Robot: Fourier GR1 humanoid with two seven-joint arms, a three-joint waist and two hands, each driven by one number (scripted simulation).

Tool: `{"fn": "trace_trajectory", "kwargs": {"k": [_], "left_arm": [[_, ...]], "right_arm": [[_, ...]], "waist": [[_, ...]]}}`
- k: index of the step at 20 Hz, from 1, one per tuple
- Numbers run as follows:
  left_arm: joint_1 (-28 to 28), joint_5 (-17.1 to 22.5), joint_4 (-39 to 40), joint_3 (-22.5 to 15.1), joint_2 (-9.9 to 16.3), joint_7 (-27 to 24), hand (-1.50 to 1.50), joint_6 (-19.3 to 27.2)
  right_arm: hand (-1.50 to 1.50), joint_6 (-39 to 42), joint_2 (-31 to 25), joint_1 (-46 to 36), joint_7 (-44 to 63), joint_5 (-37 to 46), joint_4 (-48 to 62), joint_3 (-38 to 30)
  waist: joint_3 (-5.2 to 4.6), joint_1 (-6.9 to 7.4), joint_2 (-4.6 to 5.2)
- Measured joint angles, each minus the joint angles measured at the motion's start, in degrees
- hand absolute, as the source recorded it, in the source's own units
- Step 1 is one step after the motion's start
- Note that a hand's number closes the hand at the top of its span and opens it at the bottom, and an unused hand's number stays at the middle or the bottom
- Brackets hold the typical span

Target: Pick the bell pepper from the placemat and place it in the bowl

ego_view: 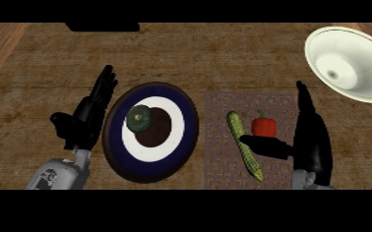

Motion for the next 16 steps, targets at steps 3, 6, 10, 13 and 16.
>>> {"fn": "trace_trajectory", "kwargs": {"k": [3,6,10,13,16], "left_arm": [[0.69,-0.53,0.33,1.25,-0.53,-0.64,0.00,-1.32],[0.13,-1.29,1.14,2.68,-1.66,-0.40,0.00,-2.63],[0.36,-2.88,1.24,3.73,-2.96,-0.20,0.00,-3.66],[-0.39,-3.99,2.74,4.30,-4.26,-0.67,0.00,-4.07],[0.41,-4.92,1.44,4.99,-4.70,-0.01,0.00,-4.64]], "right_arm": [[-1.50,1.01,0.46,0.88,0.59,-0.69,0.37,0.48],[-1.50,0.53,0.52,3.30,-1.58,-2.13,0.13,0.48],[-1.50,-1.92,0.69,7.12,-5.77,-3.85,0.09,1.29],[-1.50,-2.71,0.91,7.96,-7.78,-5.74,-0.93,1.38],[-1.50,-3.54,0.99,9.03,-9.93,-7.16,-1.94,1.13]], "waist": [[0.00,-0.02,-0.03],[0.03,-0.09,-0.03],[0.03,-0.12,-0.04],[0.05,-0.17,-0.03],[0.03,-0.12,-0.05]]}}
